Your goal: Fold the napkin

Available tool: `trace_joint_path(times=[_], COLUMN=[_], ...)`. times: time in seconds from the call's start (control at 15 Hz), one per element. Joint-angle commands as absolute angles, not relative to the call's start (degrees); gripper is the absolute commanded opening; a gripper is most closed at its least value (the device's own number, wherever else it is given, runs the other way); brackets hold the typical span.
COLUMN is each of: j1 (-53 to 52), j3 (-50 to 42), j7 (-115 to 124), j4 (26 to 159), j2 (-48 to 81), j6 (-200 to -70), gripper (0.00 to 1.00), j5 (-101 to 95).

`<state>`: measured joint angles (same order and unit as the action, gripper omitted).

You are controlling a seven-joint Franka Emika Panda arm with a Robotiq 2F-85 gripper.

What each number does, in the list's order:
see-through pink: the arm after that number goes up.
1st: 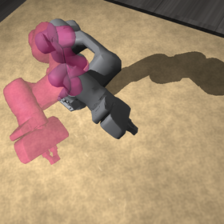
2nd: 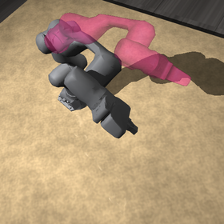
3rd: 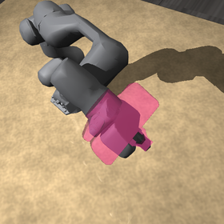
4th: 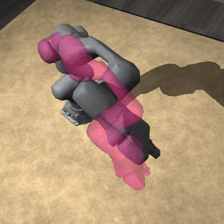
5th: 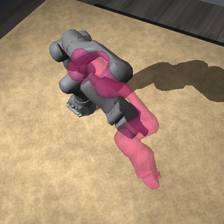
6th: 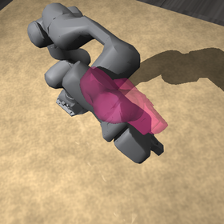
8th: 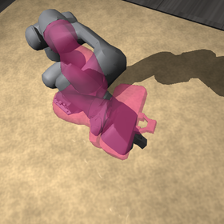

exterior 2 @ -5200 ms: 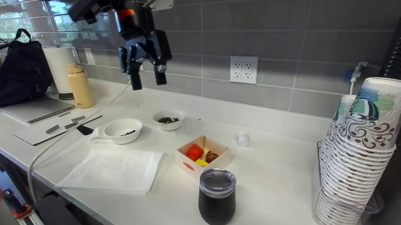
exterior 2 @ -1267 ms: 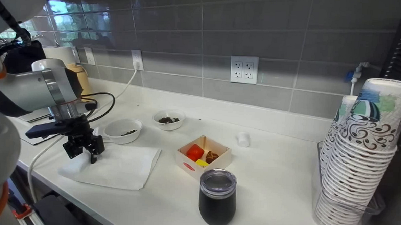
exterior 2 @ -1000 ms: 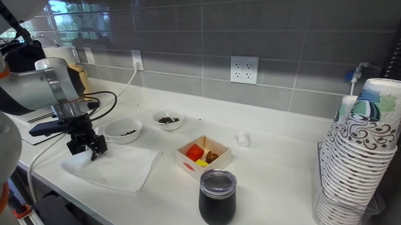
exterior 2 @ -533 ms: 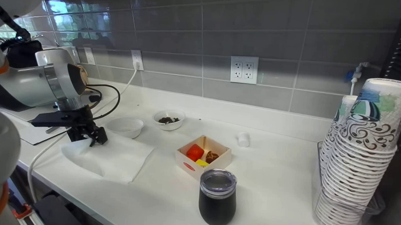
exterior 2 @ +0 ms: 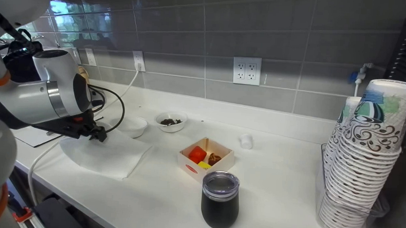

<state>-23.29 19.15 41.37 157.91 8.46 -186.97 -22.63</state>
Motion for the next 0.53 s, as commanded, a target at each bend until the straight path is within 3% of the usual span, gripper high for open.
trace_joint_path(times=[0.0,0.47], j1=[-21.7,-14.4], j3=[19.1,21.7], j7=[46.2,54.1], j4=[157.8,157.6], j2=[7.5,6.6], j6=[-189.7,-189.5], gripper=[0.00,0.00], j5=[-25.3,-35.0])
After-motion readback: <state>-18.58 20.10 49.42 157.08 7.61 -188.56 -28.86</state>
